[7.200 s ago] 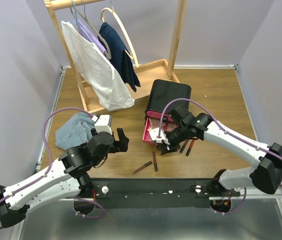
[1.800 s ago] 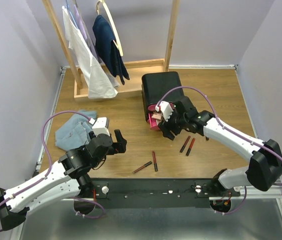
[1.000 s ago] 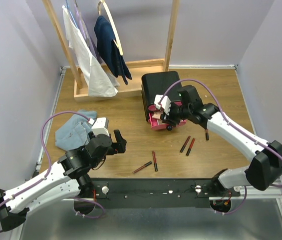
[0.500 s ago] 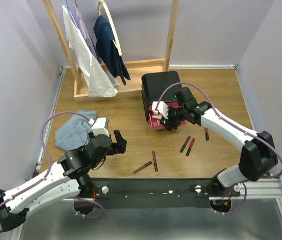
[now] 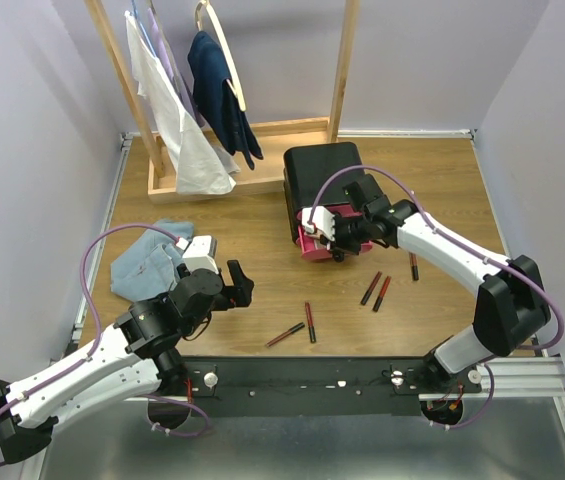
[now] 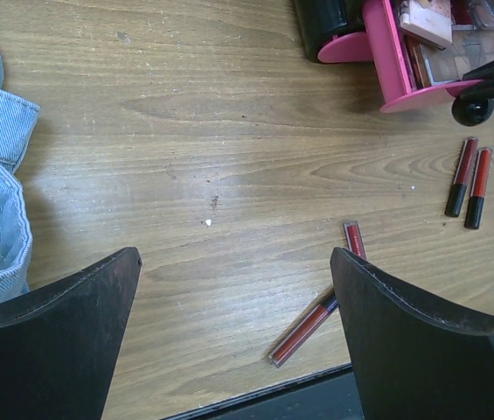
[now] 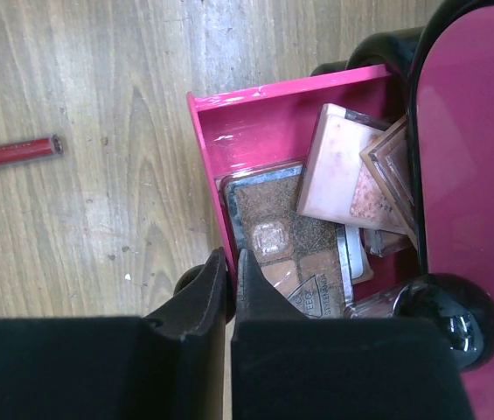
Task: Organize the makeup
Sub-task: Open the drawer in the storage box.
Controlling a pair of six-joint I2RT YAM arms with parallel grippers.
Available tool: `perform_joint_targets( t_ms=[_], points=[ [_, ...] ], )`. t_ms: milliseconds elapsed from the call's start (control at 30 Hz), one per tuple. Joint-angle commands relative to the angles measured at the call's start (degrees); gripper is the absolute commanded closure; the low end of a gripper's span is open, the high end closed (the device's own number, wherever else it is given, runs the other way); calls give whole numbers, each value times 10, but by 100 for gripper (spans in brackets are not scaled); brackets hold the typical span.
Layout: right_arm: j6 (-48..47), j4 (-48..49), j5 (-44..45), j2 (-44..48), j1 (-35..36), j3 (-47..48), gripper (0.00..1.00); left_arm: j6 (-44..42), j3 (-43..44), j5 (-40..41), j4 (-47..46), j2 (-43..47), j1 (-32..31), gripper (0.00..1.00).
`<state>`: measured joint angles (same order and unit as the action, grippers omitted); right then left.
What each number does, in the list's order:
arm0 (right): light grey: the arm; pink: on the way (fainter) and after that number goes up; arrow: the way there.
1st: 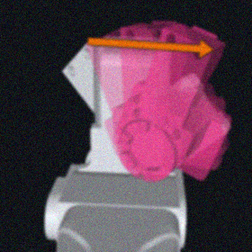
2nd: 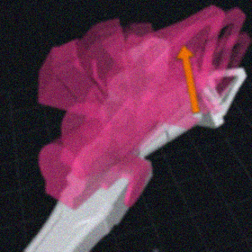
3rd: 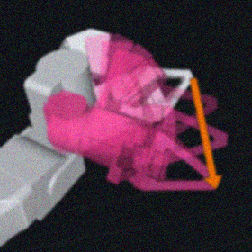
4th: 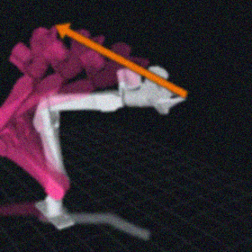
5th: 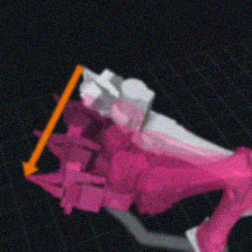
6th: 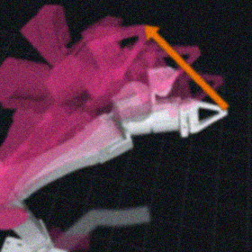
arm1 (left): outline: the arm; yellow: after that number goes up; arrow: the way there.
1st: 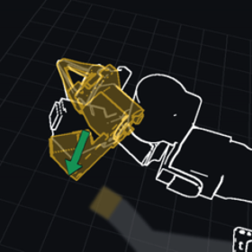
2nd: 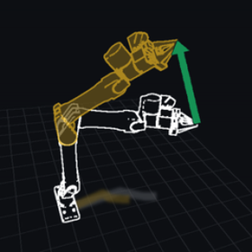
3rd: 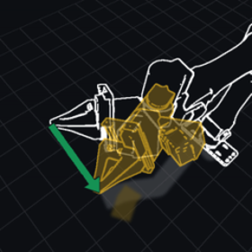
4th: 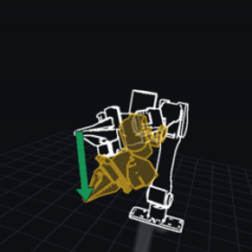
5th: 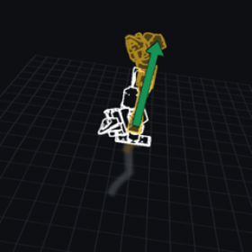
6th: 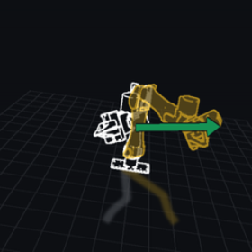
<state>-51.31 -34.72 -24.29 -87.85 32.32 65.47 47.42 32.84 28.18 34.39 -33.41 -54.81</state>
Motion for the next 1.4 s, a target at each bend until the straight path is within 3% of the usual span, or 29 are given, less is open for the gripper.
perform_joint_targets(
  t_ms=[0,267,633,967,1167,1367],
  points=[
    [11,33,16,8,-2,59,94,0,-8,-2,-13,3,2,1],
    [26,60,36,-2,-2,84,97,-6,-4,-5,-20,-9,3,1],
    [36,76,56,-16,-2,49,93,-5,-5,-10,-26,-10,3,1],
    [-62,-103,-153,20,-2,69,98,-13,-3,-14,-38,-22,3,1],
    [-83,-122,-156,27,-2,43,97,-21,-2,-23,-49,-31,4,1],
    [-63,-101,-151,24,-2,34,96,-65,4,-68,-150,-83,4,1]
  ],
)
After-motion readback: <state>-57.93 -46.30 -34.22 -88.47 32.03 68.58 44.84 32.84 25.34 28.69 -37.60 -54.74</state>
